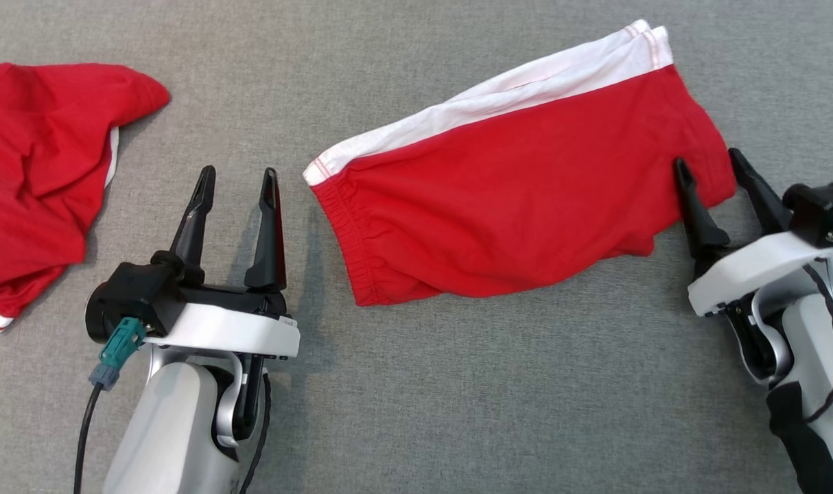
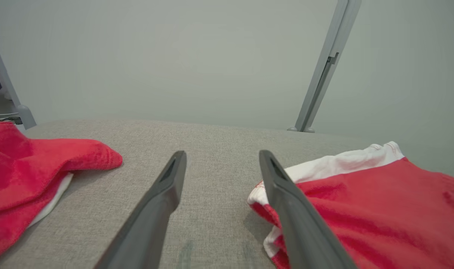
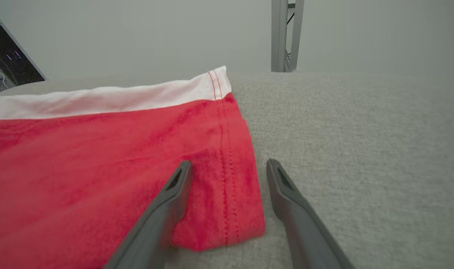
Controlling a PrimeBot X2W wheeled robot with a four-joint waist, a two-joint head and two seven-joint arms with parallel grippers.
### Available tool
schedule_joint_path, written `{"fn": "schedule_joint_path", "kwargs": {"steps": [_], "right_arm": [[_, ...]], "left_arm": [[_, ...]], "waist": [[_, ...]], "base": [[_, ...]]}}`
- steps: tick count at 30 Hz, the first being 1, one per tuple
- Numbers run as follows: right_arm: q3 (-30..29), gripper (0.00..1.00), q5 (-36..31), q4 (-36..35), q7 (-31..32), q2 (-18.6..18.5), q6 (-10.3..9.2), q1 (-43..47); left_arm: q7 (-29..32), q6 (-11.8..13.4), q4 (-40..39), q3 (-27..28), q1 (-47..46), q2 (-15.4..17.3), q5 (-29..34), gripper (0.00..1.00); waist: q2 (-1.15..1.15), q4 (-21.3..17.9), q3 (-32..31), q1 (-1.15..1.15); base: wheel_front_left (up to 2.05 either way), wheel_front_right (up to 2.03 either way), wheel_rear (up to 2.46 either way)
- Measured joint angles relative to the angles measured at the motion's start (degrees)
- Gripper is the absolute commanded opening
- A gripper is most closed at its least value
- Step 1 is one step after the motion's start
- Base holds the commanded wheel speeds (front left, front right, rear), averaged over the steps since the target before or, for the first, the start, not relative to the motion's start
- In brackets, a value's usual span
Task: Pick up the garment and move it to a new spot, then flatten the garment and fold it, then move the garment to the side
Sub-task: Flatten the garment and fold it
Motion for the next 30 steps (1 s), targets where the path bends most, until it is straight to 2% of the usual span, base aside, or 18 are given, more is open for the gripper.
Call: {"fn": "schedule_joint_path", "kwargs": {"steps": [8, 9, 10, 11, 16, 20, 30], "right_arm": [[3.57, 1.00, 3.86, 5.88, 4.89, -0.16, 0.00, -4.97], [4.00, 0.83, 4.27, 6.21, 5.31, -0.14, 0.00, -5.49], [4.56, 0.36, 4.92, 6.64, 6.12, -0.12, 0.00, -5.95], [5.19, 0.00, 5.61, 6.86, 6.77, -0.15, -0.02, -6.44], [7.81, 0.00, 8.82, 6.02, 6.64, 0.55, -0.01, -6.80], [7.82, 0.00, 10.77, 3.70, 3.80, 0.42, 0.00, -3.53], [2.14, 0.00, 12.57, -1.60, -0.53, 1.12, 0.02, 9.47]], "left_arm": [[0.00, -0.11, -0.07, 0.12, 0.00, -0.20, 0.01, 1.00], [0.00, -0.11, -0.08, 0.19, -0.01, -0.21, 0.08, 1.00], [0.00, -0.15, -0.03, 0.21, -0.01, -0.21, 0.11, 1.00], [0.00, -0.25, 0.01, 0.25, -0.01, -0.23, 0.15, 1.00], [0.00, 0.05, 0.08, 0.62, 0.01, -0.26, 1.15, 1.00], [0.00, 0.08, -0.19, 1.19, 0.36, -0.32, 1.54, 1.00], [0.00, 0.16, -0.83, 3.01, 3.33, -0.11, 1.93, 1.00]], "waist": [[0.00, 0.49, 0.62, 0.00], [0.00, 0.36, 0.62, 0.00], [0.00, 0.23, 0.64, 0.00], [0.00, 0.09, 0.62, 0.00], [0.00, -1.07, 0.13, 0.00], [0.00, -2.12, -0.49, 0.00], [0.00, -5.59, -2.90, 0.00]], "base": [[0.00, 0.00, 0.00], [0.00, 0.00, 0.00], [0.00, 0.00, 0.00], [0.00, 0.00, 0.00], [0.00, 0.00, 0.00], [0.00, 0.00, 0.00], [0.00, 0.00, 0.00]]}}
